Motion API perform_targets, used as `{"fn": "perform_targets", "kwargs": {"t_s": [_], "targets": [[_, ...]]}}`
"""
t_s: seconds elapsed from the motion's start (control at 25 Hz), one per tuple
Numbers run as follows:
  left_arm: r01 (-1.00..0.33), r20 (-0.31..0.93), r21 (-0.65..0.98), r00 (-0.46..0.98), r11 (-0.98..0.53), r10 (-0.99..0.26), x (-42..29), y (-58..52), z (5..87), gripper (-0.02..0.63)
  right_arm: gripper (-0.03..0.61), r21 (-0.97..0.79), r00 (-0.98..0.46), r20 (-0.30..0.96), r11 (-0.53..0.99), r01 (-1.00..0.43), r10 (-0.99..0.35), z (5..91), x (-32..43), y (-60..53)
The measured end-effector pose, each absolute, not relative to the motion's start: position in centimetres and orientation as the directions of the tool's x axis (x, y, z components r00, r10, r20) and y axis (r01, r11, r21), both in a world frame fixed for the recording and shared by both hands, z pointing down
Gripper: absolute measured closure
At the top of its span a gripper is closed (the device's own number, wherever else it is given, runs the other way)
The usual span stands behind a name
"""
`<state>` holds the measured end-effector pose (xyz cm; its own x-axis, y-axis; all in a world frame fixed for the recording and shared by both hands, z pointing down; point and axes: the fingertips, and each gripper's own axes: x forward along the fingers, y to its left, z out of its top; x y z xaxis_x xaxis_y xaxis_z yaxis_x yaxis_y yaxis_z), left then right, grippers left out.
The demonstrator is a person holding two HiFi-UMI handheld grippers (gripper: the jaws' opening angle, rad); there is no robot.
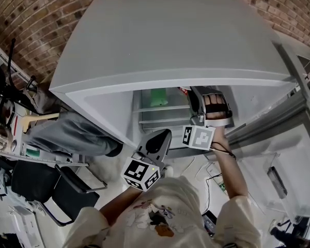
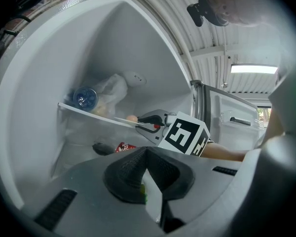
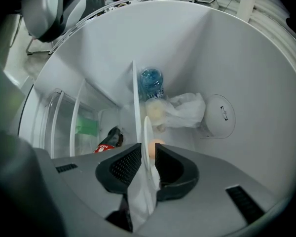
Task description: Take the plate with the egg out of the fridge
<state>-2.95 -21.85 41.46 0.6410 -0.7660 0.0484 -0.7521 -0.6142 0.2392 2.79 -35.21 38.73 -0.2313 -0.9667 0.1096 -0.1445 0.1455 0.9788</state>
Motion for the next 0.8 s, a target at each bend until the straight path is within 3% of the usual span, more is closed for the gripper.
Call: {"fn": "perform_targets", "kwargs": {"t_s": [0.28, 0.4, 0.8], "targets": [[-0.751, 0.051, 0.244, 0.642, -0.614, -0.765, -2.83, -22.06, 41.68, 0.604, 0.492, 0.981, -0.224, 0.115, 0.146, -0.13, -0.968, 38.78, 2.92, -35.57], [-0.749, 0.054, 0.246, 0.644, -0.615, -0.763, -2.81, -22.14, 41.71, 0.604, 0.543, 0.98, -0.217, 0.12, 0.15, -0.127, -0.969, 38.88, 3.01, -35.66], [-0.745, 0.06, 0.252, 0.649, -0.617, -0.759, -2.97, -22.51, 42.01, 0.604, 0.56, 0.984, -0.225, 0.117, 0.144, -0.107, -0.967, 38.93, 2.84, -35.47]]}}
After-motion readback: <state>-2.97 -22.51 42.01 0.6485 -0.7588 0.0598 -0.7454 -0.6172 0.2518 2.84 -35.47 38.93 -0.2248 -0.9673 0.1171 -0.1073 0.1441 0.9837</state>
